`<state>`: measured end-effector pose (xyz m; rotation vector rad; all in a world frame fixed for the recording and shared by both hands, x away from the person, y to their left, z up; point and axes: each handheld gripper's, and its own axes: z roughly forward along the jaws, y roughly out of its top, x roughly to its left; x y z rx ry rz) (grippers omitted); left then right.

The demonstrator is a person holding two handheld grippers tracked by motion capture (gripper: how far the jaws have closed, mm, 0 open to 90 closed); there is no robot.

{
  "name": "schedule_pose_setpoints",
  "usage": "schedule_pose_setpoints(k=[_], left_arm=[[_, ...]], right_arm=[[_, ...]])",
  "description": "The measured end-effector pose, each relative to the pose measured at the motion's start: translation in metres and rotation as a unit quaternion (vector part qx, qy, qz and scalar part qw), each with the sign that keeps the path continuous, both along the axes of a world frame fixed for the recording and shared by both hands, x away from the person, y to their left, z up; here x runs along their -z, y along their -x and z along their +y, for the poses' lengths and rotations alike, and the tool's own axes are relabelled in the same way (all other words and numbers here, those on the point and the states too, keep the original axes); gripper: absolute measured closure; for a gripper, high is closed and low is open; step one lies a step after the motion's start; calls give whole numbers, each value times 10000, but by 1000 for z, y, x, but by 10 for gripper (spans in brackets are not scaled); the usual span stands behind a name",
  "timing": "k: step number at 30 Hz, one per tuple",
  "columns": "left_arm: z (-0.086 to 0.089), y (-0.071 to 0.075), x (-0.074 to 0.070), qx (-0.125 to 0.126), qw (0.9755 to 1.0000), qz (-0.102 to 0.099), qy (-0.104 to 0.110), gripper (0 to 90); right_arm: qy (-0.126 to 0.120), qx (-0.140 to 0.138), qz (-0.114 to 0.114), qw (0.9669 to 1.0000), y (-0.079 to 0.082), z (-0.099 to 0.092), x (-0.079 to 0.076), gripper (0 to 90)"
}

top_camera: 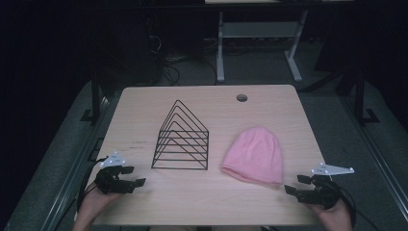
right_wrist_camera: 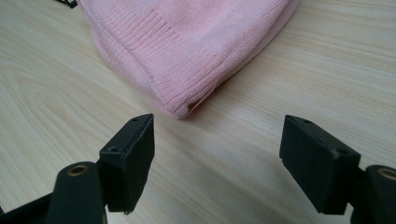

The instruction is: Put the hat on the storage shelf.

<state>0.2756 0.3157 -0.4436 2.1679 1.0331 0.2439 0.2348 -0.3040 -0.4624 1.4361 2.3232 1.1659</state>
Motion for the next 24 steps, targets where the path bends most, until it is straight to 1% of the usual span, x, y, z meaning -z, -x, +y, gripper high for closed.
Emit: schedule_pose_setpoints(k=[3,4,6,7,8,10,13,14,17,18,19,20,21,22,24], left_arm=[[0,1,-1,-21,10000,-18,-7,265],[-1,1,-1,13,10000,-28,-41,265],[-1,1,-1,16,10000,-25,-41,265],[-1,2,-1,7,10000,-25,-26,265],[-1,2,-1,30,10000,-23,34,265],[-1,2,-1,40,10000,-13,3,265],[-3,2,-1,31,10000,-15,-10,263],[-3,2,-2,64,10000,-16,-54,263],[-3,3,-3,56,10000,-74,-5,263],[-3,3,-3,49,10000,-70,-26,263],[-3,3,-3,49,10000,-70,-26,263],[-3,3,-3,42,10000,-46,-56,263],[-3,3,-3,42,10000,-46,-56,263],[-3,2,-2,25,10000,-43,-32,263],[-2,2,-3,51,10000,-51,-57,263]], right_arm=[[3,-13,-6,10000,0,0,0,259],[17,-25,-24,10000,1,0,-1,259],[6,-19,-47,10000,2,0,-2,259],[-3,-9,-59,10000,2,0,-2,259],[-36,22,-67,10000,2,0,-2,259],[-49,29,-68,10000,2,0,-2,259],[-22,12,-77,10000,1,3,-5,254],[-42,-17,-82,10000,0,5,-9,251],[-48,-35,-109,9999,0,8,-12,250],[21,-107,-188,9998,-1,11,-14,251],[21,-107,-188,9998,-1,11,-14,251],[76,-156,-164,9997,-3,14,-17,250],[76,-156,-164,9997,-3,14,-17,250],[130,-210,-149,9996,-7,16,-19,250],[113,-217,-168,9996,-10,18,-24,247]])
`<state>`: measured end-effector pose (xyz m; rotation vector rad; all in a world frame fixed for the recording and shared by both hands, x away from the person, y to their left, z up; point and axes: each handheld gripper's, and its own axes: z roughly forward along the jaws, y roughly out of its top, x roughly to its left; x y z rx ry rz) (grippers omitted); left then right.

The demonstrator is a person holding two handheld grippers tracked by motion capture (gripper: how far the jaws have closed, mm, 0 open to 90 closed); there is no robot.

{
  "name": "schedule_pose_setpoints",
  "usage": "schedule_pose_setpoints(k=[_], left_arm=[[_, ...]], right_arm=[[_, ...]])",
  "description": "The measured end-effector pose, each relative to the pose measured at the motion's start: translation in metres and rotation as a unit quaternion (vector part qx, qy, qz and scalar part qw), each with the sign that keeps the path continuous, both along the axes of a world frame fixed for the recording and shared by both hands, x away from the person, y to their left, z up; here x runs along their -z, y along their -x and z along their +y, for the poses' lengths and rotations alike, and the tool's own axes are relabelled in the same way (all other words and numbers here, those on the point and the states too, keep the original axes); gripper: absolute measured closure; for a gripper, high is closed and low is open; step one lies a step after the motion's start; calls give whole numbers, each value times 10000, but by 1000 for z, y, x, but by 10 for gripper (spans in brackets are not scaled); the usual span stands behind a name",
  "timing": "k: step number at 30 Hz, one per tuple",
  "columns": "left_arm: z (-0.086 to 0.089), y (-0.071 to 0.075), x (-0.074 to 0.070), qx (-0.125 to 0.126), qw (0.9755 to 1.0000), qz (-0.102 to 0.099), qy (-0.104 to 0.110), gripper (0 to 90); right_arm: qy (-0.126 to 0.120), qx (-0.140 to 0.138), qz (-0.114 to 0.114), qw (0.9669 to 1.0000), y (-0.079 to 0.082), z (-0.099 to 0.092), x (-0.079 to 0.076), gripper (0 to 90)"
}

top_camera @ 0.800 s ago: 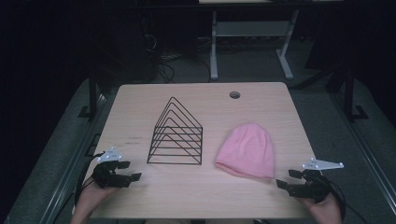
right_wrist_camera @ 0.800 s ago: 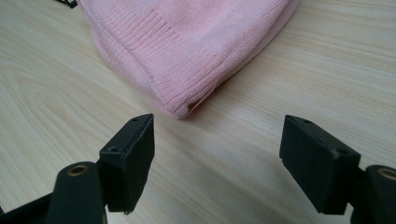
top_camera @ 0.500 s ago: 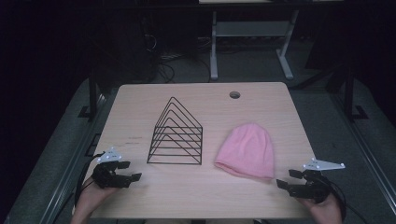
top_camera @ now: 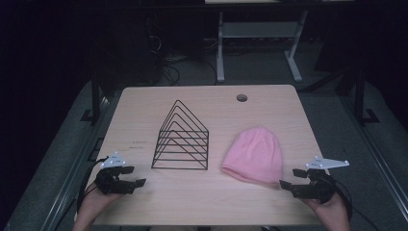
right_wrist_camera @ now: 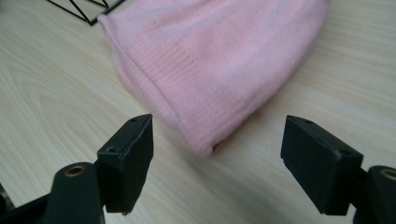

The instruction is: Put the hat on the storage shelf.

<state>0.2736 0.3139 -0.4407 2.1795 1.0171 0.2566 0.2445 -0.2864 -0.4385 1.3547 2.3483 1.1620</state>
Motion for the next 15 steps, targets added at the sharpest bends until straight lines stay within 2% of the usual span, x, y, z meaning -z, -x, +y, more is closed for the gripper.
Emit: schedule_pose_setpoints(k=[8,10,15], left_arm=[[-1,1,-1,10,10000,-30,19,263],[-1,1,-1,10,10000,-27,19,263],[-1,0,0,4,10000,-5,6,263]], right_arm=[[89,-150,-3,9998,-14,5,-19,241],[128,-210,-60,9997,-18,6,-22,242],[80,-235,-10,9997,-26,7,-25,241]])
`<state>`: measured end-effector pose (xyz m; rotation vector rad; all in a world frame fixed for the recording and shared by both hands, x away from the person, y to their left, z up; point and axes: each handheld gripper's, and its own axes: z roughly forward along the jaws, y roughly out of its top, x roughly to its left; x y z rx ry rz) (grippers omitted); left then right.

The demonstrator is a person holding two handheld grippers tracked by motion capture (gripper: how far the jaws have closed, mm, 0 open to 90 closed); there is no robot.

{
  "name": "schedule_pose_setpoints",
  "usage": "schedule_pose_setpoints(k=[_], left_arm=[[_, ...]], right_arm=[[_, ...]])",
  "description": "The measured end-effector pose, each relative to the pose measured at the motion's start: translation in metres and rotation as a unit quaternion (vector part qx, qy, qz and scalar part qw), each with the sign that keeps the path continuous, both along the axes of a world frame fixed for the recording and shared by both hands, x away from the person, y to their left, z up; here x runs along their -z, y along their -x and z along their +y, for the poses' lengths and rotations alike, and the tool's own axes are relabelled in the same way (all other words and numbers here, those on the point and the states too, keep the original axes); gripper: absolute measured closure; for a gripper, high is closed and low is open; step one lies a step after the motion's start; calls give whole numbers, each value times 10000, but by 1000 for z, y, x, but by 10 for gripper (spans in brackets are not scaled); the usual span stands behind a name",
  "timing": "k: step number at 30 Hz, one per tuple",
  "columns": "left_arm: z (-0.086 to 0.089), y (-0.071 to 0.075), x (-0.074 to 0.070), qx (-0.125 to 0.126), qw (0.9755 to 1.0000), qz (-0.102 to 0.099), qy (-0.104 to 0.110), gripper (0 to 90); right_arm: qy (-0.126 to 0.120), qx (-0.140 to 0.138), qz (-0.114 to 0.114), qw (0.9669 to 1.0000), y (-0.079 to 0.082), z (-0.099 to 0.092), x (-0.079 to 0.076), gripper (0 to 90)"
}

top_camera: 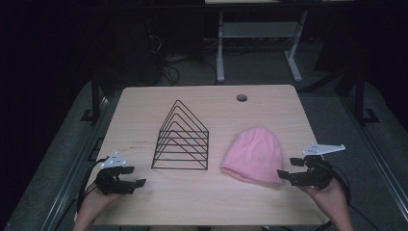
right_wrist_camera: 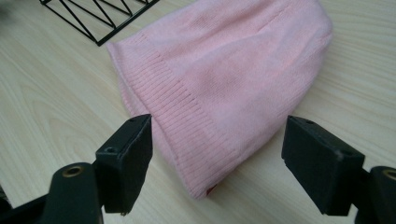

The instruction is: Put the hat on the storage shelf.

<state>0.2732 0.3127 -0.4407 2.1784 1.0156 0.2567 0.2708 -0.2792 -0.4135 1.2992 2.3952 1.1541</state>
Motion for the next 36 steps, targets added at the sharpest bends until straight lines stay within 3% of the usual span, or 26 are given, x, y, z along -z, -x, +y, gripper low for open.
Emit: schedule_pose_setpoints(k=[8,19,28,36], left_arm=[[1,-1,0,10,10000,-13,-1,263],[1,-1,0,-38,10000,-9,35,262],[0,-1,1,-33,10000,8,14,263],[2,0,-1,-61,10000,-37,36,263]], right_arm=[[76,-57,117,9999,-12,1,-4,241],[303,-76,470,9984,-43,0,-11,241],[384,-112,570,9976,-60,4,-12,241],[390,-151,574,9975,-75,6,-24,241]])
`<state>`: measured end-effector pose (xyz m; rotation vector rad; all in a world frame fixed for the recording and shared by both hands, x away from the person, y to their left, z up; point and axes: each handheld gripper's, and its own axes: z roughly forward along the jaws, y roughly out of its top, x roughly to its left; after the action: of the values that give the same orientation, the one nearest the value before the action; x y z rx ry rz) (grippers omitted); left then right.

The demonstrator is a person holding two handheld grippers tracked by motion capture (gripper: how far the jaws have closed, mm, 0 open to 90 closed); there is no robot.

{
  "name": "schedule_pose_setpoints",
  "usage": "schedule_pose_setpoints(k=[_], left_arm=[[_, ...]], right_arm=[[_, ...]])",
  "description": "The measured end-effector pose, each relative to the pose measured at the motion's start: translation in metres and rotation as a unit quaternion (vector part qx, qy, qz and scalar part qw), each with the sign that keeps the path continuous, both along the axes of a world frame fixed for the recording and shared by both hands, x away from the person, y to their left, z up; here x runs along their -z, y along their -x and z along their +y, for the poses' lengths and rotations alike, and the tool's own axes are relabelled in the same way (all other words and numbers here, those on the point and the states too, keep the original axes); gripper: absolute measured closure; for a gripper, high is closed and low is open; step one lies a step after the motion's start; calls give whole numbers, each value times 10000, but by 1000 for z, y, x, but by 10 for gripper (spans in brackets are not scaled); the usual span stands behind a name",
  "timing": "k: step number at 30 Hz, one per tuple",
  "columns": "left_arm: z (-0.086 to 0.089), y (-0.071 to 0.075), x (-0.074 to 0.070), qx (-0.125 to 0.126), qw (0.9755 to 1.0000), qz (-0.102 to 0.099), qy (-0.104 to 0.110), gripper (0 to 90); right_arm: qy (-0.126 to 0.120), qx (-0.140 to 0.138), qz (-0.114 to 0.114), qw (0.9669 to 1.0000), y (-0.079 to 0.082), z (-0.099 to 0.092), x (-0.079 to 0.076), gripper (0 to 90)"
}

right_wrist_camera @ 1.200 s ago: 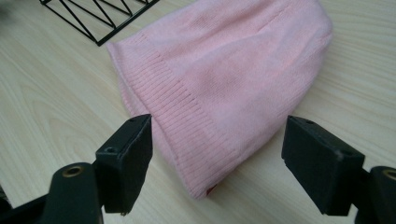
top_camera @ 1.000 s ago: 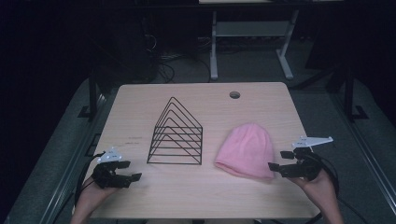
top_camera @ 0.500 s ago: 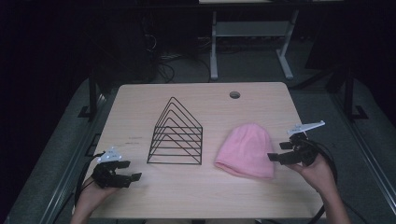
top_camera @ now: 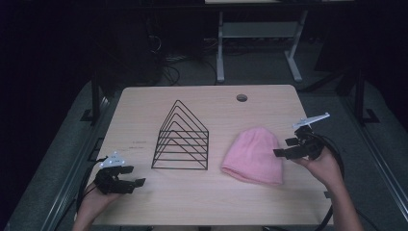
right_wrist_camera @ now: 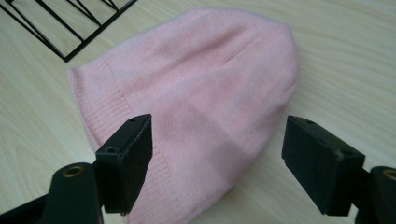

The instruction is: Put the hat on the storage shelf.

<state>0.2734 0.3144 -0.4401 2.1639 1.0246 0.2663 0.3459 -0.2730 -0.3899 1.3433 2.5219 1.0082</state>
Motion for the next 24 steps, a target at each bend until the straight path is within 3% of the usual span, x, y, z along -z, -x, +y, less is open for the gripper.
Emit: schedule_pose_setpoints(k=[8,24], left_arm=[[2,0,-1,9,10000,14,-9,262],[7,-2,-2,17,10000,-1,13,263]], right_arm=[[19,-46,54,10000,-19,3,-6,241],[184,73,372,9991,-60,5,4,241]])
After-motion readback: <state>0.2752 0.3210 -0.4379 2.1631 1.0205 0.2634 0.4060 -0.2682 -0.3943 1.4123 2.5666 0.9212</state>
